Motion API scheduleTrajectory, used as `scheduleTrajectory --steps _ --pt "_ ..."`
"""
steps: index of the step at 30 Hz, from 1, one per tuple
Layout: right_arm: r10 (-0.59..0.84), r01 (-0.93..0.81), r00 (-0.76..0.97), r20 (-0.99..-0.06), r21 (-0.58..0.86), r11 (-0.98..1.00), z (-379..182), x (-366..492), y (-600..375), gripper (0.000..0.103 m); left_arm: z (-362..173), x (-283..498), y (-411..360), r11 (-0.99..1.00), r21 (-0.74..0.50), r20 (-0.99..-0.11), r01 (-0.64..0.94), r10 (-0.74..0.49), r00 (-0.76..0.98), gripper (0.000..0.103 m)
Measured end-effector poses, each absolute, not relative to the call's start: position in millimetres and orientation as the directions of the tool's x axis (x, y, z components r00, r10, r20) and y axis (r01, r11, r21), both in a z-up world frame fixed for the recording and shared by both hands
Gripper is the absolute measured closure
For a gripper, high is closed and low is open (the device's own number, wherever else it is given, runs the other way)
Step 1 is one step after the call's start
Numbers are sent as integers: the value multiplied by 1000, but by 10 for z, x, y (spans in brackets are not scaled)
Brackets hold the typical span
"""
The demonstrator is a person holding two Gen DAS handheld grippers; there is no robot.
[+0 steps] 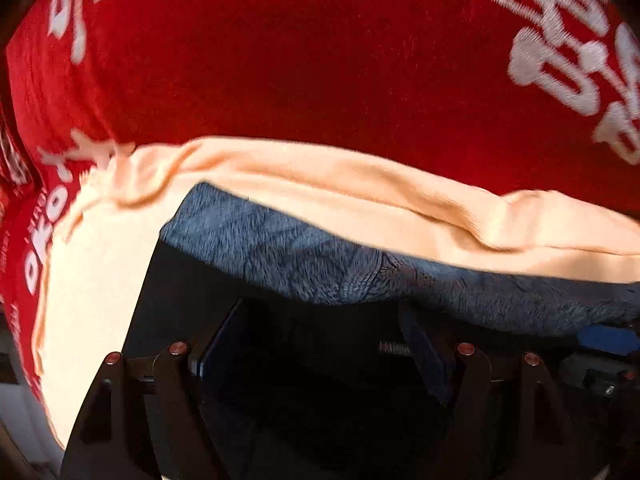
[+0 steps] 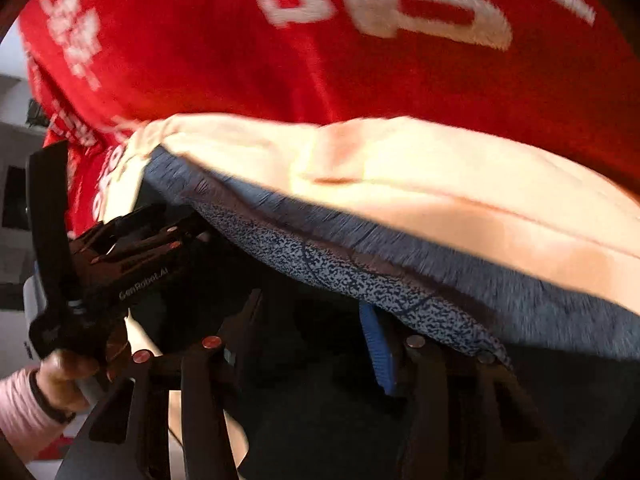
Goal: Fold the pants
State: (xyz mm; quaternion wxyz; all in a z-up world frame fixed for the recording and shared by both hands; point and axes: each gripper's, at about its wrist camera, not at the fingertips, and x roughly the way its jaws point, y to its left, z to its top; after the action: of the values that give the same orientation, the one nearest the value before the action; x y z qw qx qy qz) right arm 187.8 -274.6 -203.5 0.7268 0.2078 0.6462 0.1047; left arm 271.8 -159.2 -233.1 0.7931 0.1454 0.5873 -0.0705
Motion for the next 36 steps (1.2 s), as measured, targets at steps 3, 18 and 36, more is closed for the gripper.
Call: scheduleTrajectory --steps 3,18,36 --pt "407 124 186 -894 432 893 -2044 1954 -2795 60 -2364 2829 -1610 959 141 -954 246 65 293 18" --pt "428 293 324 -844 520 802 -1309 683 -3518 32 -1630 1791 -1617 946 43 -976 321 -29 214 18" --pt "139 600 233 -963 255 758 -1172 -2012 -3796 32 -1428 348 -2321 794 -39 -983 606 -140 119 18"
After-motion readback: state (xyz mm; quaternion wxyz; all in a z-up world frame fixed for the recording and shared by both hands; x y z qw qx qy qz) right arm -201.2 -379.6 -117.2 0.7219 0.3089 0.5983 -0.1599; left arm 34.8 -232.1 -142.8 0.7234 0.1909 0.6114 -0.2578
